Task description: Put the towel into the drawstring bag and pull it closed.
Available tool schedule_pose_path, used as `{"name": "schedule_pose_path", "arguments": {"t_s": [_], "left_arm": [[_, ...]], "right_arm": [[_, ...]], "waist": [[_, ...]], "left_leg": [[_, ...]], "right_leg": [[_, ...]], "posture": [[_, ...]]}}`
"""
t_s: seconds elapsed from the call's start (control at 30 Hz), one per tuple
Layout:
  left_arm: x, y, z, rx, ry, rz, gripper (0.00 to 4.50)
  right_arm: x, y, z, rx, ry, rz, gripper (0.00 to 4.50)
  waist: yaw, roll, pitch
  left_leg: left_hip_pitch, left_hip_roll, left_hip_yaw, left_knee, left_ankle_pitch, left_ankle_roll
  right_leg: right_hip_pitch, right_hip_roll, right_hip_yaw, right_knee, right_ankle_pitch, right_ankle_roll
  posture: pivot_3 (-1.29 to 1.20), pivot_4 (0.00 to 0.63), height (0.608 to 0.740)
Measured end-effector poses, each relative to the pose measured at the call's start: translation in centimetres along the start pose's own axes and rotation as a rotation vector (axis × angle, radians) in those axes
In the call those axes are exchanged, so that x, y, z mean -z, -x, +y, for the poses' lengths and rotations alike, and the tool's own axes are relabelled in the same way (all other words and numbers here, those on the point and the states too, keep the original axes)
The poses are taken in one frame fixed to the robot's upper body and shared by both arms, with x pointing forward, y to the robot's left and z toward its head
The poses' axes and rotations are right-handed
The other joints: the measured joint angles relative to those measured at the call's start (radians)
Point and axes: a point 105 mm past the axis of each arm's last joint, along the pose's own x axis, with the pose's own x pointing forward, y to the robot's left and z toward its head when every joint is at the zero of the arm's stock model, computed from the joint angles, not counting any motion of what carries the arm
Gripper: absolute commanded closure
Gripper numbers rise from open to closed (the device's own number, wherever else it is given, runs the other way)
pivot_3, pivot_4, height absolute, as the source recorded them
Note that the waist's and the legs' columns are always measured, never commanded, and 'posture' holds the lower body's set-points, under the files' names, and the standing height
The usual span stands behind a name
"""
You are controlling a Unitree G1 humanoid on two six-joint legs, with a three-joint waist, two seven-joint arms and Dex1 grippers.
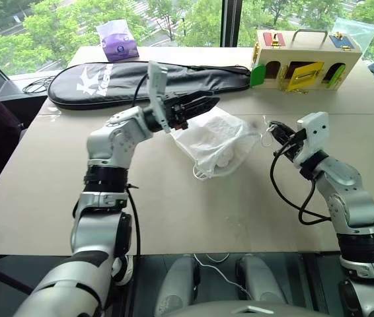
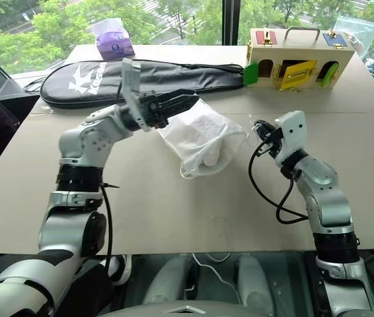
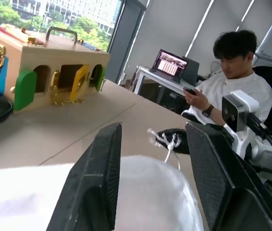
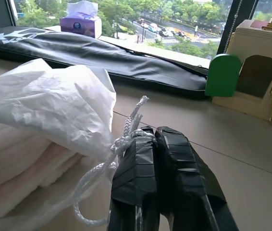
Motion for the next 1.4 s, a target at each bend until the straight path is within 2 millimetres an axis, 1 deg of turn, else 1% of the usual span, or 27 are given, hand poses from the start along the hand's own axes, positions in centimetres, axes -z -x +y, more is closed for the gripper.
{"name": "schedule_pose_path", "arguments": {"t_s": [0.03,0.1,0.13,0.17,0.2,0.23,0.27,0.37,0.43,0.53,0.6,0.7,0.8,0.87,0.93,1.03,1.07,1.13,1.27,1.4], "left_arm": [[0.0,0.8,-0.2,0.005,0.013,0.013,2.38],[0.6,2.2,-0.9,0.021,0.004,0.074,2.38],[2.2,3.8,-1.4,0.025,-0.005,0.183,2.38],[4.0,5.2,-1.5,0.013,0.000,0.283,2.38],[5.6,6.3,-1.4,-0.002,0.017,0.354,2.38],[6.5,6.7,-1.4,-0.008,0.031,0.382,2.38],[8.0,7.5,-1.6,-0.009,0.054,0.434,2.38],[9.2,8.0,-2.5,0.023,0.041,0.495,2.38],[9.6,7.7,-2.8,0.035,-0.019,0.502,2.38],[10.2,6.0,-2.4,0.022,-0.145,0.441,2.38],[11.0,5.2,-2.1,0.014,-0.237,0.430,2.38],[12.0,4.9,-1.4,-0.004,-0.320,0.439,2.38],[13.4,4.8,-0.9,-0.006,-0.377,0.464,2.38],[14.1,4.9,-0.6,-0.002,-0.409,0.489,2.38],[14.5,4.6,-0.2,0.005,-0.449,0.497,2.38],[14.5,4.0,0.4,-0.008,-0.494,0.482,2.38],[14.4,3.5,0.6,-0.018,-0.507,0.464,2.38],[14.2,2.6,0.6,-0.018,-0.518,0.428,2.38],[14.1,1.7,0.5,-0.013,-0.518,0.392,2.38],[13.7,1.3,0.4,-0.019,-0.511,0.357,2.38]], "right_arm": [[0.0,0.0,-0.1,0.004,-0.008,0.000,4.50],[-0.3,-0.2,0.0,0.007,-0.023,-0.011,4.50],[-0.6,-0.2,-0.1,0.014,-0.041,-0.026,4.50],[-0.7,-0.2,-0.5,0.031,-0.049,-0.033,4.50],[-0.8,-0.1,-0.8,0.047,-0.053,-0.036,4.50],[-0.9,0.0,-1.0,0.054,-0.053,-0.038,4.50],[-1.0,-0.1,-1.0,0.055,-0.058,-0.041,4.50],[-1.1,-0.3,-0.8,0.049,-0.067,-0.046,4.50],[-1.2,-0.5,-0.8,0.046,-0.072,-0.049,4.50],[-1.3,-0.6,-0.8,0.042,-0.072,-0.052,4.50],[-1.4,-0.7,-0.7,0.040,-0.071,-0.055,4.50],[-1.4,-0.7,-0.8,0.041,-0.072,-0.054,4.50],[-1.4,-0.7,-0.8,0.042,-0.073,-0.053,4.50],[-1.4,-0.7,-0.8,0.043,-0.073,-0.052,4.50],[-1.4,-0.7,-0.8,0.044,-0.074,-0.052,4.50],[-1.4,-0.7,-0.8,0.046,-0.075,-0.052,4.50],[-1.4,-0.7,-0.8,0.046,-0.075,-0.052,4.50],[-1.3,-0.6,-0.8,0.047,-0.075,-0.052,4.50],[-1.2,-0.6,-0.9,0.056,-0.078,-0.046,4.50],[-1.1,-0.6,-0.8,0.058,-0.083,-0.046,4.50]], "waist": [[0.001,0.000,0.000],[-0.003,0.000,0.000],[-0.009,0.000,0.000],[-0.011,0.000,0.000],[-0.011,0.000,0.000],[-0.010,0.000,0.000],[-0.006,0.000,0.000],[0.000,0.000,0.000],[0.006,0.000,0.000],[0.014,0.000,0.000],[0.013,0.000,0.000],[0.009,0.000,0.000],[0.009,0.000,0.000],[0.010,0.000,0.000],[0.011,0.000,0.000],[0.012,0.000,0.000],[0.013,0.000,0.000],[0.012,0.000,0.000],[0.008,0.000,0.000],[0.009,0.000,0.000]], "left_leg": [[0.000,0.000,0.000,0.000,0.000,0.000],[0.000,0.000,0.001,0.000,0.000,0.000],[0.001,0.000,0.001,-0.001,0.000,0.000],[0.001,0.000,0.002,-0.002,0.000,0.000],[0.001,0.000,0.002,-0.002,0.000,0.000],[0.001,0.000,0.001,-0.002,0.000,0.000],[0.001,0.000,0.000,-0.002,0.000,0.000],[0.001,0.000,0.000,-0.002,0.000,0.000],[0.001,0.000,0.001,-0.002,0.000,0.000],[0.000,-0.001,0.000,-0.002,0.000,0.000],[0.001,-0.001,0.001,-0.002,0.000,0.000],[0.001,-0.001,0.002,-0.002,0.000,0.000],[0.001,-0.001,0.001,-0.002,0.000,0.000],[0.001,-0.001,0.002,-0.002,0.000,0.000],[0.001,-0.001,0.001,-0.002,0.000,0.000],[0.001,-0.001,0.001,-0.002,0.000,0.000],[0.001,-0.001,0.001,-0.002,0.000,0.000],[0.001,-0.001,0.001,-0.002,0.000,0.000],[0.001,-0.001,0.001,-0.002,0.000,0.000],[0.001,-0.001,0.001,-0.002,0.000,0.000]], "right_leg": [[0.000,0.000,0.000,0.000,0.000,0.000],[0.000,0.000,0.001,0.000,0.000,0.000],[0.000,0.000,0.001,0.000,0.000,0.000],[0.000,-0.001,0.002,-0.001,0.000,0.000],[0.000,-0.001,0.002,-0.001,0.000,0.000],[0.000,-0.001,0.001,0.000,0.000,0.000],[0.000,-0.001,0.000,-0.001,0.000,0.000],[0.000,-0.001,0.000,0.000,0.000,-0.001],[0.000,-0.002,0.001,-0.001,0.000,-0.001],[0.000,-0.002,0.000,-0.001,0.000,0.000],[0.000,-0.003,0.000,-0.001,0.000,-0.001],[0.000,-0.002,0.000,-0.001,0.000,-0.001],[0.000,-0.002,0.000,0.000,0.000,0.000],[0.000,-0.002,0.000,-0.001,0.000,0.000],[0.000,-0.002,0.000,-0.001,0.000,0.000],[0.000,-0.002,0.000,-0.001,0.000,0.000],[0.000,-0.002,0.000,0.000,0.000,0.000],[0.000,-0.002,0.000,0.000,0.000,0.000],[0.000,-0.002,0.000,0.000,0.000,0.000],[0.000,-0.002,0.000,0.000,0.000,0.000]], "posture": [[0.00,0.150,0.740],[0.00,0.150,0.740],[0.00,0.150,0.740],[0.00,0.150,0.740],[0.00,0.150,0.740],[0.00,0.150,0.740],[0.00,0.150,0.740],[0.00,0.150,0.740],[0.00,0.150,0.740],[0.00,0.150,0.740],[0.00,0.150,0.740],[0.00,0.150,0.740],[0.00,0.150,0.740],[0.00,0.150,0.740],[0.00,0.150,0.740],[0.00,0.150,0.740],[0.00,0.150,0.740],[0.00,0.150,0.740],[0.00,0.150,0.740],[0.00,0.150,0.740]]}}
